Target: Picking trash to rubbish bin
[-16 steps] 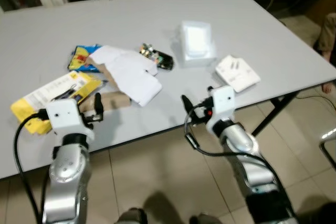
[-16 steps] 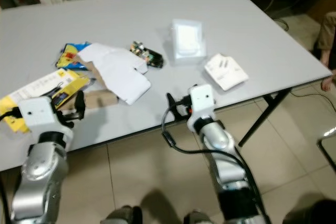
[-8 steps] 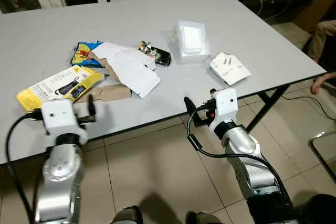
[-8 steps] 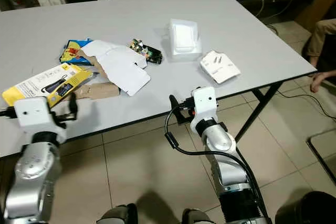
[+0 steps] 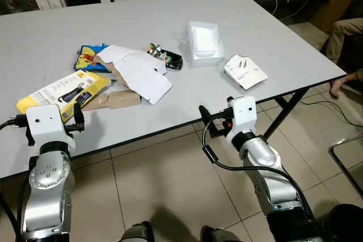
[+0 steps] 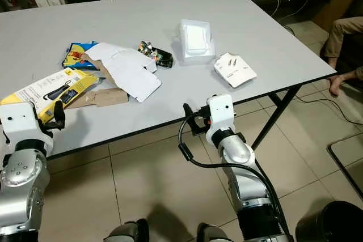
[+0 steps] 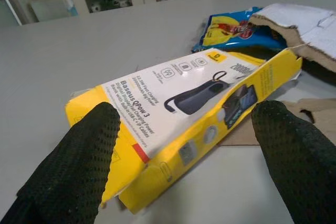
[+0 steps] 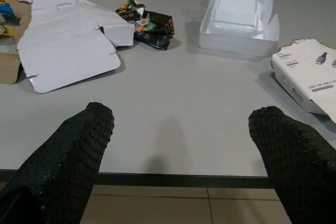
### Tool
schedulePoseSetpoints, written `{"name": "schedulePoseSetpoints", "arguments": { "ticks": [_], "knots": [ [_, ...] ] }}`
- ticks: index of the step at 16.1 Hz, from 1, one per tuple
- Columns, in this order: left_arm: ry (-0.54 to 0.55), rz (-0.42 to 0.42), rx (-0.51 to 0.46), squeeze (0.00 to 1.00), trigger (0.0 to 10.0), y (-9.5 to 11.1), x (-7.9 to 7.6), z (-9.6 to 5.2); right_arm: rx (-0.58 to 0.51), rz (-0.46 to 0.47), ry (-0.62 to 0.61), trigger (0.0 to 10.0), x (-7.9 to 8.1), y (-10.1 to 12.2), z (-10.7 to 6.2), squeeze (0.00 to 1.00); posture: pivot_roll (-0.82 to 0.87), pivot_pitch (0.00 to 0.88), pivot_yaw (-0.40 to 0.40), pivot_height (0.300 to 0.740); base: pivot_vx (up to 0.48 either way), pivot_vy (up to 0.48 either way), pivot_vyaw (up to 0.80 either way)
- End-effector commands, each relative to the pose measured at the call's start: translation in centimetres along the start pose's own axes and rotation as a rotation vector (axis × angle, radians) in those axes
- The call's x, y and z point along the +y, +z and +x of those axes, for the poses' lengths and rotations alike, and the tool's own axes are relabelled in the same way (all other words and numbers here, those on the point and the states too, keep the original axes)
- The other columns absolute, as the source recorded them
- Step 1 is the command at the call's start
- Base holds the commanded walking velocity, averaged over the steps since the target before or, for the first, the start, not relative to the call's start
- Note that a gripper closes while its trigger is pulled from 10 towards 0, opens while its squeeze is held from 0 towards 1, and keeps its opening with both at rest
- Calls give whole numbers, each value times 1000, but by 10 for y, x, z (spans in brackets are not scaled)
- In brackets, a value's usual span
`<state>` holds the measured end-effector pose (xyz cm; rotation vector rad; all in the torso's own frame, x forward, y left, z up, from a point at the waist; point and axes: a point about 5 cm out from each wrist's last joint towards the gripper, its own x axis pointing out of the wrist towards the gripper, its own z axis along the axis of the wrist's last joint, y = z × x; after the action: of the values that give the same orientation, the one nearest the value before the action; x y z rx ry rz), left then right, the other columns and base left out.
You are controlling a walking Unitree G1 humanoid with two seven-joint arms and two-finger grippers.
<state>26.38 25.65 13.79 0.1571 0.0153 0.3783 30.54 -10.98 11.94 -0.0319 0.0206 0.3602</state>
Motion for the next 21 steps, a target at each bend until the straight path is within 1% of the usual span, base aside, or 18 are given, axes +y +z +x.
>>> {"name": "schedulePoseSetpoints", "arguments": {
  "ticks": [1, 3, 5, 7, 9, 12, 16, 17, 19, 20, 21],
  "knots": [
    [11, 3, 26, 0, 10000, -3, 3, 3, -9, 0, -5, 10000, -2, 2, 1, 0, -46, 147, -19, 740, 0, 0, 0],
    [2, 14, 42, 0, 10000, -4, 5, 8, -8, 1, -7, 10000, -3, 2, 1, 0, -46, 147, -19, 740, 0, 0, 0],
    [-7, 40, 70, 0, 10000, -4, 16, 18, -3, 5, -9, 10000, -1, 0, -2, 0, -44, 154, -12, 740, 0, 0, 0],
    [-13, 59, 99, 0, 10000, -7, 20, 21, -2, 8, -9, 10000, 0, -1, -2, 0, -39, 159, -5, 740, 0, 0, 0],
    [-33, 71, 114, 0, 10000, -8, 20, 23, -1, 14, -13, 10000, 0, -1, -2, 0, -37, 161, -1, 740, 0, 0, 0],
    [-104, 82, 149, 0, 10000, -12, 22, 29, 2, 34, -28, 10000, 5, -4, -6, 0, -31, 179, 38, 740, 0, 0, 0],
    [-219, 111, 205, 0, 10000, -15, 20, 38, 7, 52, -60, 10000, 6, -7, -11, 0, -32, 189, 67, 740, 0, 0, 0],
    [-238, 119, 214, 0, 10000, -16, 20, 39, 8, 53, -65, 10000, 5, -8, -11, 0, -31, 191, 73, 740, 0, 0, 0],
    [-335, 127, 261, 0, 10000, -20, 16, 39, 7, 58, -76, 10000, 6, -8, -12, 0, -29, 196, 83, 740, 0, 0, 0],
    [-349, 122, 265, 0, 10000, -21, 16, 39, 7, 59, -78, 10000, 6, -8, -12, 0, -29, 196, 83, 740, 0, 0, 0],
    [-371, 120, 264, 0, 9529, -21, 15, 39, 7, 60, -81, 10000, 6, -8, -12, 0, -24, 200, 90, 740, 0, 0, 0]
  ]
}}
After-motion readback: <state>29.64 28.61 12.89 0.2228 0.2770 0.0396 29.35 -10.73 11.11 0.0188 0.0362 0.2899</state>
